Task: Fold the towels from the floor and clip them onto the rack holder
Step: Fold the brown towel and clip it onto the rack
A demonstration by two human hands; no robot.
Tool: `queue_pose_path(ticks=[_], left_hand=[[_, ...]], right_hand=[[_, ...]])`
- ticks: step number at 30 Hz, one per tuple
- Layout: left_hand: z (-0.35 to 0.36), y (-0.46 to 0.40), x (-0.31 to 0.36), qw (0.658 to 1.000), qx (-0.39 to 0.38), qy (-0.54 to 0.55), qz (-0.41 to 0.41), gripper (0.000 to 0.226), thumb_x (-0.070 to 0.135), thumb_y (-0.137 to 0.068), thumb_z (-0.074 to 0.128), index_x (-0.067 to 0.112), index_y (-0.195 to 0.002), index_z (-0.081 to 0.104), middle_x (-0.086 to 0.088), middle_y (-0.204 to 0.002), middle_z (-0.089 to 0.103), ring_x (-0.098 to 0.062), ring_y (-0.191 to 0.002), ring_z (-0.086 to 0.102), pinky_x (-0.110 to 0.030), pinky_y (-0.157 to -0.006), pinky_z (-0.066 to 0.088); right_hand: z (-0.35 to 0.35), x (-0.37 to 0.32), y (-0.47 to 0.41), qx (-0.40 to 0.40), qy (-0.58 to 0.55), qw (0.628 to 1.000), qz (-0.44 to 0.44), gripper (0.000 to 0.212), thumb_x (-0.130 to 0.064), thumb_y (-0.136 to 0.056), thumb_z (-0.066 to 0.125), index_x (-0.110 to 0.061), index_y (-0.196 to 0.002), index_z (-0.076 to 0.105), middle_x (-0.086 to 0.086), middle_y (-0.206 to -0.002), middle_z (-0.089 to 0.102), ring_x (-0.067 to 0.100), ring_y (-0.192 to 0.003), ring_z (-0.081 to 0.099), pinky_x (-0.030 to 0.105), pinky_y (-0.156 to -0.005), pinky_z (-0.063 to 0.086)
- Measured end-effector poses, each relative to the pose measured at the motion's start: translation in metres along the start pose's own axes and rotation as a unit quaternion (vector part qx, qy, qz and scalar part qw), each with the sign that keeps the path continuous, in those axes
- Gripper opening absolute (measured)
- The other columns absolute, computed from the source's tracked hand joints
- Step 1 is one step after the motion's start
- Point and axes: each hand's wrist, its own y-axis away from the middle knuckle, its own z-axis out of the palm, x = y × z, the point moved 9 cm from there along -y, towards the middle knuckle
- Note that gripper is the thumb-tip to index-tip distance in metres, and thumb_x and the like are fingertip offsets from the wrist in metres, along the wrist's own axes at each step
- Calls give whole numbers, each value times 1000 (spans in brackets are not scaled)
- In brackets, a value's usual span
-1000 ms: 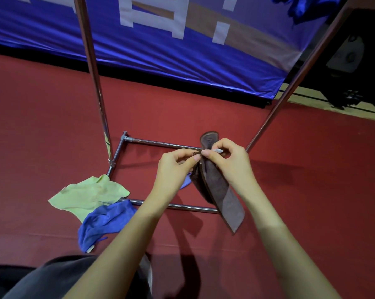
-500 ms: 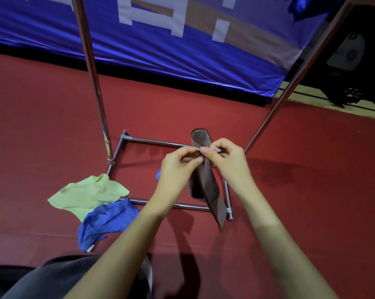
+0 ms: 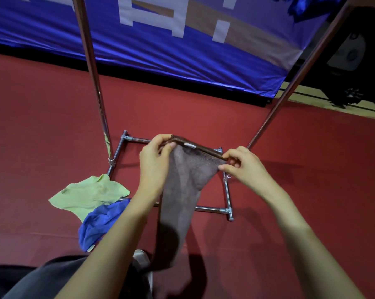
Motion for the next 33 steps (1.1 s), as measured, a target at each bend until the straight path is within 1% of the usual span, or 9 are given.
queue_pose_path(ticks=[4, 7, 12, 16, 20, 22, 26, 30, 33], left_hand=[[-1, -5, -4, 1000, -3, 10, 4, 23, -4, -85, 54, 19, -86, 60, 14, -81, 63, 12, -74, 57, -10, -78, 43], [2, -4, -23, 998, 1, 58, -37, 24, -4, -88, 51, 19, -85, 58, 9, -82, 62, 9, -73, 57, -14, -78, 45], [11, -1, -43, 990, 4, 99, -95, 27, -3, -90, 49, 22, -83, 56, -5, -79, 60, -12, -70, 52, -29, -73, 43], [4, -9, -37, 989, 6, 119, -83, 15, 18, -80, 56, 14, -93, 62, -11, -92, 66, -17, -84, 58, -37, -86, 45], [-5, -11, -32, 989, 35, 126, -66, 13, 15, -83, 59, 27, -88, 55, 11, -62, 60, -9, -62, 48, -31, -66, 41], [-4, -12, -27, 987, 27, 147, -50, 20, 13, -83, 58, 29, -83, 45, 7, -52, 48, -9, -53, 36, -29, -54, 30], [-1, -14, -15, 991, 10, 131, -14, 28, 2, -85, 55, 25, -70, 48, 11, -55, 44, -5, -50, 33, -26, -51, 23], [2, -15, -5, 997, -10, 79, 10, 41, -12, -81, 44, 21, -66, 62, 18, -63, 61, 6, -58, 48, -11, -58, 33], [3, -18, 5, 997, -41, 57, 45, 45, -14, -80, 39, 19, -71, 69, 15, -80, 63, 7, -71, 52, -11, -65, 36]], right_hand=[[-12, -8, 6, 4, 7, 1000, -26, 16, -22, -76, 74, -27, -88, 64, -6, -91, 56, 14, -84, 57, 38, -81, 49], [-33, -27, 8, 39, -106, 992, -60, 25, -12, -77, 73, -31, -79, 57, -9, -95, 64, 7, -90, 60, 19, -80, 46], [-34, -36, 5, 32, -238, 968, -67, 33, 4, -78, 67, -26, -78, 53, -10, -79, 57, -6, -72, 53, 12, -74, 43], [-42, -31, 6, 86, -330, 937, -71, 42, 10, -79, 62, -29, -85, 46, -7, -80, 53, 5, -72, 53, 16, -69, 43], [-43, -36, 6, 118, -254, 955, -97, 36, 7, -77, 55, -28, -71, 53, -15, -71, 55, 0, -69, 49, 25, -68, 40], [-44, -39, 7, 135, -226, 959, -110, 34, 3, -74, 48, -28, -68, 58, -14, -75, 58, -2, -76, 52, 28, -72, 42], [-41, -42, 5, 140, -188, 964, -123, 26, 2, -79, 53, -22, -86, 60, -17, -91, 53, -6, -84, 50, 13, -72, 39], [-31, -39, 5, 98, -145, 976, -126, 45, -10, -72, 61, -35, -107, 50, -31, -110, 38, -7, -103, 45, 28, -75, 48], [-29, -39, 6, 78, -121, 981, -133, 61, 0, -73, 62, -41, -113, 43, -33, -119, 29, -6, -112, 40, 24, -77, 45]])
